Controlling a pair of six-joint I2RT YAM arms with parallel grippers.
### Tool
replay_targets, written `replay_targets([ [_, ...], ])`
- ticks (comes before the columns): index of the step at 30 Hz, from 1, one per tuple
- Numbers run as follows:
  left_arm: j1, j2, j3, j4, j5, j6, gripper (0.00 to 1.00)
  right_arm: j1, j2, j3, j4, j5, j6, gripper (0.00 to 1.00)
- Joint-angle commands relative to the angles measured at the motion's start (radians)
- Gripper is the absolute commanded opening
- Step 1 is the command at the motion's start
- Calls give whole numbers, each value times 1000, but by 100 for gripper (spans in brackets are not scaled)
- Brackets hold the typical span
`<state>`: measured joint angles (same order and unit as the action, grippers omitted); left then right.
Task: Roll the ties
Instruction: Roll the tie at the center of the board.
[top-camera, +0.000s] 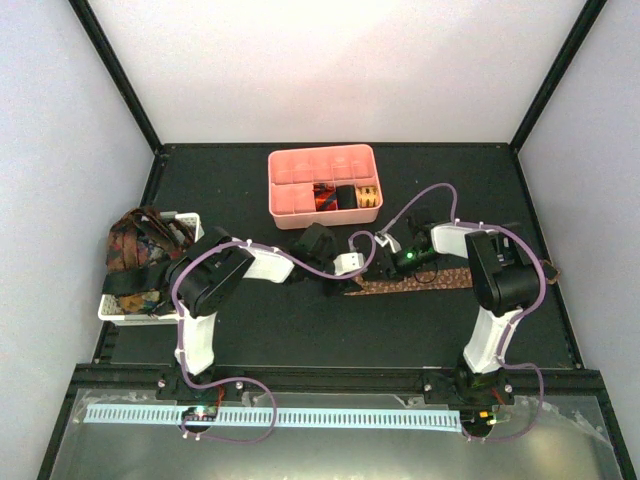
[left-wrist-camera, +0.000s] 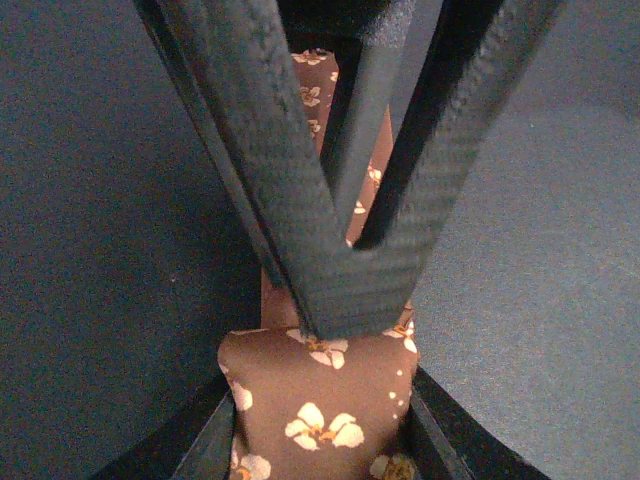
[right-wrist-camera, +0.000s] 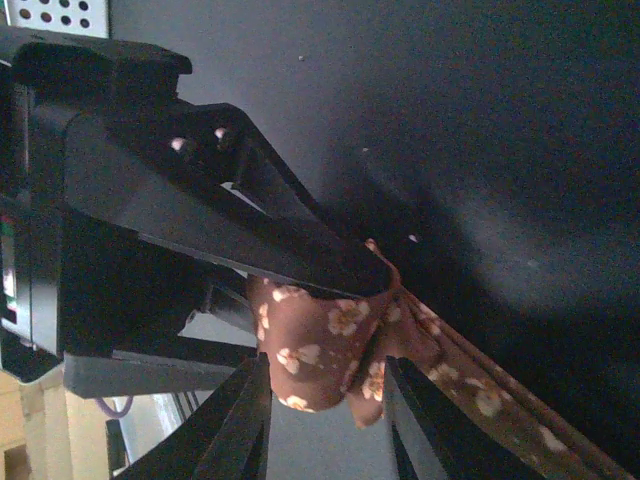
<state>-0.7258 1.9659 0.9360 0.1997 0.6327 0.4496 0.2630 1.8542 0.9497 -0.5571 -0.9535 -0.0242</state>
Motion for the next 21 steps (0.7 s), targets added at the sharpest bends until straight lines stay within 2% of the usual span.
replay_targets([
  [1,0,48,20,-91,-5,18,36,38,15,0,63,-15,46,34],
  [5,0,50,25,-93,-6,15,37,50,39,14,80,-1,63,29],
  [7,0,50,26,-97,-8,15,37,50,43,18,80,13,62,23],
  [9,0,48,26,-97,-10,16,38,50,43,17,75,28,61,11],
  [12,0,47,27,-94,-12,14,39,49,46,16,63,32,55,3],
  [15,0,38,24,-90,-20,12,42,50,48,8,60,36,51,2],
  [17,2,27,23,-90,-21,11,49,50,52,1,63,38,47,2],
  [21,1,-13,17,-80,-32,-5,71,50,59,-5,66,42,46,2],
])
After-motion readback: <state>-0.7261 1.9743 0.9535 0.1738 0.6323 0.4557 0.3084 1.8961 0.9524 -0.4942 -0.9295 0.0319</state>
